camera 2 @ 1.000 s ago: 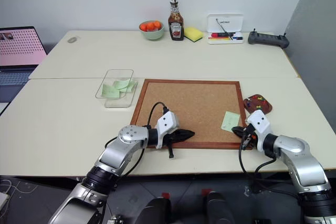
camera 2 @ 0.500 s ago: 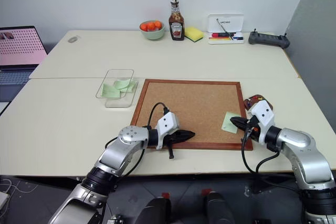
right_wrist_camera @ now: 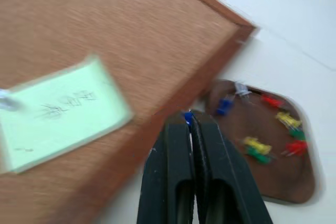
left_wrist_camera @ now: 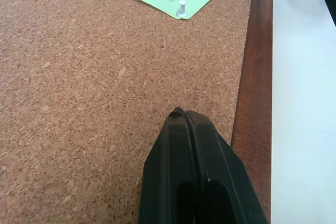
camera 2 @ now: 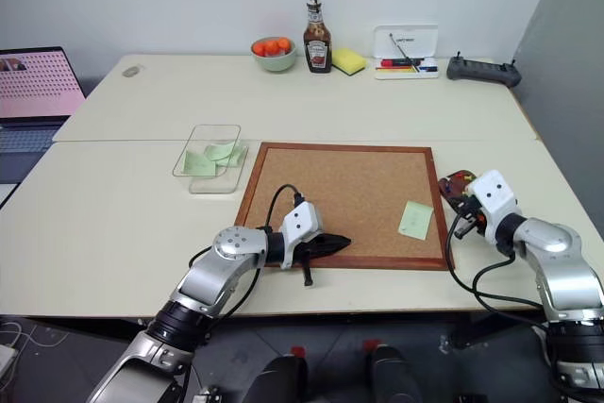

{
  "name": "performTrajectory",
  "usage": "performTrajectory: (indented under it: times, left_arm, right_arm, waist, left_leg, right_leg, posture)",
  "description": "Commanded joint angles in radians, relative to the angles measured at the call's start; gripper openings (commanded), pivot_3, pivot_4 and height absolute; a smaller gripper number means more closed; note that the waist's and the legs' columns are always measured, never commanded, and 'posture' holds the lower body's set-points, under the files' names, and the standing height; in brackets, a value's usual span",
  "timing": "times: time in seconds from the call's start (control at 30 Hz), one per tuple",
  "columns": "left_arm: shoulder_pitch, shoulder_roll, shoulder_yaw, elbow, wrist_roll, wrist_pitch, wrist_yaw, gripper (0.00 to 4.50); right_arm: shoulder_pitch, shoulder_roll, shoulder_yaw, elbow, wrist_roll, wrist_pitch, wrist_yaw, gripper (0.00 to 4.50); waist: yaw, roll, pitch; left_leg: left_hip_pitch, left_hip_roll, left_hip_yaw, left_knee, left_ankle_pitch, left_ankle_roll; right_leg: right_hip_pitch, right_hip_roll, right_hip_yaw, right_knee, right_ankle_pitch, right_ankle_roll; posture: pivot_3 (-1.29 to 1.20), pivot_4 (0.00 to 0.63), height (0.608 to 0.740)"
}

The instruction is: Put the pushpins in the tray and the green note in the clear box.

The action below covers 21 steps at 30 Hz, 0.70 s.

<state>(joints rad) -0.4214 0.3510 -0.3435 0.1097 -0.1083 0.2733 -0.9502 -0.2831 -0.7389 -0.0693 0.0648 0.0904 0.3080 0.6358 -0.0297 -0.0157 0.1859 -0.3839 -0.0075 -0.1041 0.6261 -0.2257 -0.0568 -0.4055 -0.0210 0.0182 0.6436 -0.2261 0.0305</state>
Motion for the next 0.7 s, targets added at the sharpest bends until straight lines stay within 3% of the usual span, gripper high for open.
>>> performTrajectory:
  times: [0.03,0.27,0.7]
  left_arm:
    - [0.036,0.005,-0.058,0.023,0.032,0.025,-0.017,0.0]
    - [0.038,0.003,-0.057,0.021,0.032,0.026,-0.014,0.0]
    - [0.037,-0.002,-0.055,0.02,0.029,0.031,-0.009,0.0]
  right_arm:
    - [-0.06,-0.024,0.03,0.08,-0.113,-0.087,-0.07,0.01]
    - [-0.11,-0.029,0.074,0.185,-0.212,-0.152,-0.113,0.01]
    - [-0.136,-0.009,0.063,0.22,-0.229,-0.147,-0.136,2.63]
  waist:
    - [0.0,0.0,0.0]
    - [0.0,0.0,0.0]
    - [-0.001,0.0,0.0]
  left_leg:
    - [0.0,0.0,0.0,0.0,0.0,0.0]
    - [0.0,0.0,0.0,0.0,0.0,0.0]
    - [0.0,0.0,0.0,0.0,0.0,0.0]
  right_leg:
    - [0.0,0.0,0.0,0.0,0.0,0.0]
    - [0.0,0.0,0.0,0.0,0.0,0.0]
    - [0.0,0.0,0.0,0.0,0.0,0.0]
  posture:
    - [0.0,0.15,0.74]
    - [0.0,0.15,0.74]
    - [0.0,0.15,0.74]
